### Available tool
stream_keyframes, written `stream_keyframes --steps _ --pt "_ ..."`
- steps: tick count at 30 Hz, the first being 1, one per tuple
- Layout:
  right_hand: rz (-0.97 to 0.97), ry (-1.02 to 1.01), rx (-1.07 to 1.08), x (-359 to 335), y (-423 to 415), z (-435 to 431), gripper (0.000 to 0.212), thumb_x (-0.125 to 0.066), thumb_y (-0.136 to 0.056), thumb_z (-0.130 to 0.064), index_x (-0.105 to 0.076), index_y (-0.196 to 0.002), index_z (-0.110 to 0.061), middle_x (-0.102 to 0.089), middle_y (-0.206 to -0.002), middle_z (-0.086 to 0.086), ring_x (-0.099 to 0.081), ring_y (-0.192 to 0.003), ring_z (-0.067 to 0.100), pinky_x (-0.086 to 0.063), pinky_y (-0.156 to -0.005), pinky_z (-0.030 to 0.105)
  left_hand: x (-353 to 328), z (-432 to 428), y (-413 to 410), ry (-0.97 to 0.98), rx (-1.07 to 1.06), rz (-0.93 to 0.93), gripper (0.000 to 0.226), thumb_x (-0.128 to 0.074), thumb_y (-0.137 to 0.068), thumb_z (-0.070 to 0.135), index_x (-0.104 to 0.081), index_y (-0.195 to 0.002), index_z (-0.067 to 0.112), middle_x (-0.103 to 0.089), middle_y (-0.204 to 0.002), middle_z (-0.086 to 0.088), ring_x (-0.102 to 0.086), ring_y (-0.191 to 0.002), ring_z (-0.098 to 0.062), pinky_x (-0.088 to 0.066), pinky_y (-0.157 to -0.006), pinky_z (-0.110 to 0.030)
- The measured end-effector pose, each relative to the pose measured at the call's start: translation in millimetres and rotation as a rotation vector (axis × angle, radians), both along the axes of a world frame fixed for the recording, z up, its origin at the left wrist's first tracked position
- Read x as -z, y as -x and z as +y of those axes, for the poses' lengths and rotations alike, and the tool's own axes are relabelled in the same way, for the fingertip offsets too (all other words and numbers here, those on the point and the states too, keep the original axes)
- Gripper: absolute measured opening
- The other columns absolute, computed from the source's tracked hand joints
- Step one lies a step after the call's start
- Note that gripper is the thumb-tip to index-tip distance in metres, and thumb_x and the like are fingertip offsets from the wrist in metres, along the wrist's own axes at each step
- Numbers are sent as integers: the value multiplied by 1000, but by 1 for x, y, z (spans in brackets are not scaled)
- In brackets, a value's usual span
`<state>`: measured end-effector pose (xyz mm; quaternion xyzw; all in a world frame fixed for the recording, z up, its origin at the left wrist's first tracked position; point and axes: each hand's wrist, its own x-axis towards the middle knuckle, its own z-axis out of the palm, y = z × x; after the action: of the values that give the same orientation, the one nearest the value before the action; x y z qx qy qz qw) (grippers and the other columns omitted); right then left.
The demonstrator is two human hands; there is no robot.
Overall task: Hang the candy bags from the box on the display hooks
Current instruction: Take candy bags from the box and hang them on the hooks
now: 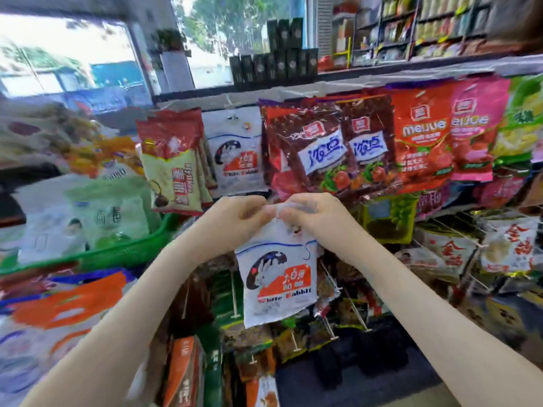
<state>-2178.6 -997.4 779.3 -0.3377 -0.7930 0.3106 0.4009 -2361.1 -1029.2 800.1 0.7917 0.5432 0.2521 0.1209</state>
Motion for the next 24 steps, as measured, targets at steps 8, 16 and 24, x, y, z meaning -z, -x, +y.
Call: stream_keyframes --steps 8,16,24 --pt "-40 -67 -58 -54 82 18 17 -58 -93 -27 -71 -95 -17 -67 -81 -3 -57 -74 6 -45 -68 24 -48 -11 62 -171 -237 54 35 -47 -98 35 -41 -64 29 -43 -57 9 -38 -51 -6 -29 -49 -18" --pt "115 -26 36 -72 112 61 19 -60 -91 -24 -70 -96 -9 -71 -92 9 -64 -90 21 -48 -82 32 -71 31 77 -411 -397 192 22 -45 -99 26 -59 -91 11 -61 -88 -5 -54 -87 -24 -39 -76 -34" --pt "165 26 167 -85 94 115 30 -60 -91 -18 -58 -61 -20 -57 -60 -7 -52 -62 7 -38 -59 21 -83 102 58 -438 -514 263 26 -45 -98 29 -68 -105 17 -62 -100 -4 -53 -100 -24 -37 -96 -43"
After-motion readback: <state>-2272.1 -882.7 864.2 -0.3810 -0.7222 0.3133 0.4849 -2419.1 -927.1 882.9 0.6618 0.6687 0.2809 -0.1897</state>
